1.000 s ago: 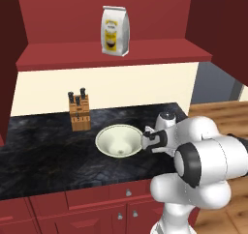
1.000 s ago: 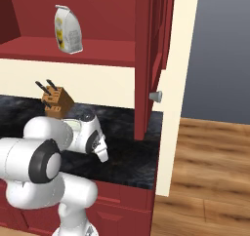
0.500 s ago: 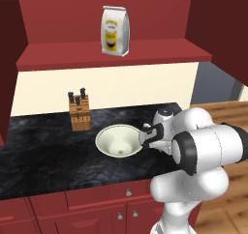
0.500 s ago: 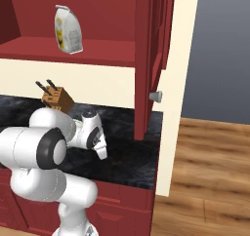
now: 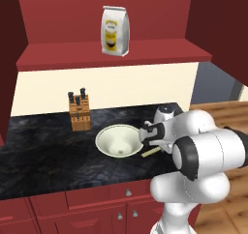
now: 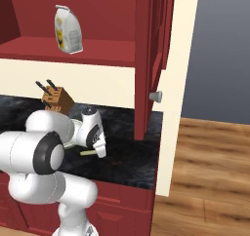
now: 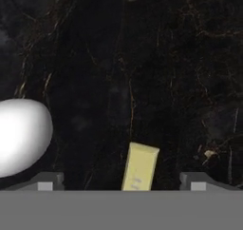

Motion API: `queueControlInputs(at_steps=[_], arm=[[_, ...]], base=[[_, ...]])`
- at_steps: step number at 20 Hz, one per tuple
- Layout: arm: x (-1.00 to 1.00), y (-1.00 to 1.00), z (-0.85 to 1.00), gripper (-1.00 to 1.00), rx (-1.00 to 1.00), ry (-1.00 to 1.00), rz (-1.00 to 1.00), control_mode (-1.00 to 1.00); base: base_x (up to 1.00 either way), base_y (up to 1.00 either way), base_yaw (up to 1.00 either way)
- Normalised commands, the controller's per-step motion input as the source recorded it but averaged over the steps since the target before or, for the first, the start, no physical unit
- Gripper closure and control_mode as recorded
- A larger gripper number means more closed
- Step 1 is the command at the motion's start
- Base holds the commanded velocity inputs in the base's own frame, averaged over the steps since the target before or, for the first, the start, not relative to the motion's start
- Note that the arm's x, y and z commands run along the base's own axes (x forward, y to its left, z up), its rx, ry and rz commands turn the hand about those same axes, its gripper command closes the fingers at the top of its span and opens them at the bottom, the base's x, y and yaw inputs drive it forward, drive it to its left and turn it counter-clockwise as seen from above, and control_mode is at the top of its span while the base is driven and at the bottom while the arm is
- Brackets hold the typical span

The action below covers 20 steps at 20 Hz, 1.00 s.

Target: Pick the egg and butter from the fridge and place them by the bowl for mixing.

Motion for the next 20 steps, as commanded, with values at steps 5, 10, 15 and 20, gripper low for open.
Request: queueControlInputs(at_steps=[5,10,15,20], arm=[[-0.23,0.01,0.36,-1.0,0.02,0.0,-0.06,-1.0],[-0.42,0.07,0.43,-1.0,0.0,-0.03,0.0,-1.0],[-0.45,0.02,0.49,-1.0,-0.01,-0.03,0.12,-1.0],[-0.49,0.03,0.37,-1.0,-0.08,-0.05,0.33,-1.0]], base=[[0.0,0.0,0.0],[0.0,0.0,0.0],[0.0,0.0,0.0],[0.0,0.0,0.0]])
